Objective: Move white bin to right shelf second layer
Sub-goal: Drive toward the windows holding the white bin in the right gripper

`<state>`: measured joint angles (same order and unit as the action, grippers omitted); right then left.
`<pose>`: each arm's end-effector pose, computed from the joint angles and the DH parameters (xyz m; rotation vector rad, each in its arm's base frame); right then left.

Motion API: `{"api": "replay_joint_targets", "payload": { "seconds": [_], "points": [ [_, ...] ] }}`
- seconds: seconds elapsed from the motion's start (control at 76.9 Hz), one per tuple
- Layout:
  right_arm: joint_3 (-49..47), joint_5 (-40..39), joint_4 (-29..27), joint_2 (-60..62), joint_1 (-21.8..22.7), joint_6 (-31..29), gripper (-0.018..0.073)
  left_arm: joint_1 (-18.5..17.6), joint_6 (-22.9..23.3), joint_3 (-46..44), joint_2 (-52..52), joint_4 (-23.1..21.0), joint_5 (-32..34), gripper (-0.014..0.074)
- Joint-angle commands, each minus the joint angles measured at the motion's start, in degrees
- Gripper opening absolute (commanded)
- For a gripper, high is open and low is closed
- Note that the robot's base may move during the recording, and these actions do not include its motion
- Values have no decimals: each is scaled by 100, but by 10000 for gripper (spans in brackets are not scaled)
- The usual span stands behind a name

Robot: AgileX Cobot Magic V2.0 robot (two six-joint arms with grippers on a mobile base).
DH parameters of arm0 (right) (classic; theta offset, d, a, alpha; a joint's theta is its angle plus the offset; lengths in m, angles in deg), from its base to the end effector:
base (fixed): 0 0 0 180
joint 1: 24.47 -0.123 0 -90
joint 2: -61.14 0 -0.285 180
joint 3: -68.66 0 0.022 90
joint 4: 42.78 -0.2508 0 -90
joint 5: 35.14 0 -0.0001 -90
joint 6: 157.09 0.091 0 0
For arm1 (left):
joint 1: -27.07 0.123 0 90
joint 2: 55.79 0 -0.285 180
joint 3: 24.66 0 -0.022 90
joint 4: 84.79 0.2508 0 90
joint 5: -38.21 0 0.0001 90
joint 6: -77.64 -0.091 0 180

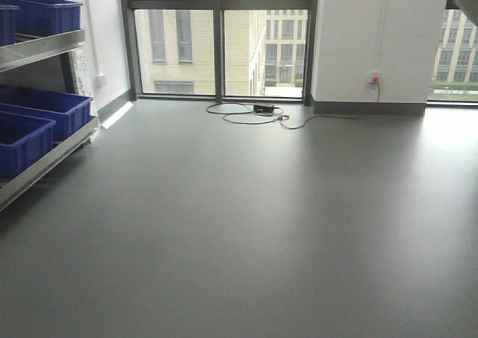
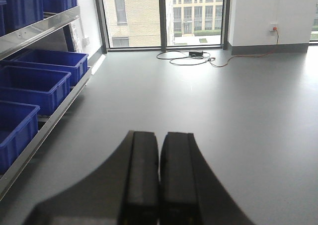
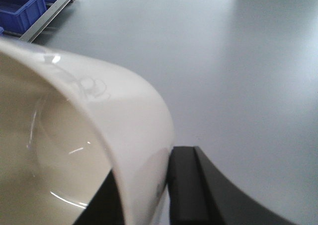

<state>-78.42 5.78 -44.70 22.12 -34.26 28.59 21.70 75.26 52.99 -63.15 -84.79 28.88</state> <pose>0.0923 0.0180 0.3657 -0.0602 1.9747 0.2144 0.0558 -0.0052 0.1963 0.1113 1.6429 -0.0398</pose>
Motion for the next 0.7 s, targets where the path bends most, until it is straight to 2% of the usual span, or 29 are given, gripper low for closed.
{"api": "replay_joint_targets", "payload": {
  "seconds": [0.0, 0.69],
  "points": [
    [-178, -551, -7, -7, 36, -22, 55, -46, 18, 211, 81, 0, 490, 85],
    [-178, -553, -7, -7, 36, -22, 55, -46, 18, 211, 81, 0, 490, 85]
  ]
}}
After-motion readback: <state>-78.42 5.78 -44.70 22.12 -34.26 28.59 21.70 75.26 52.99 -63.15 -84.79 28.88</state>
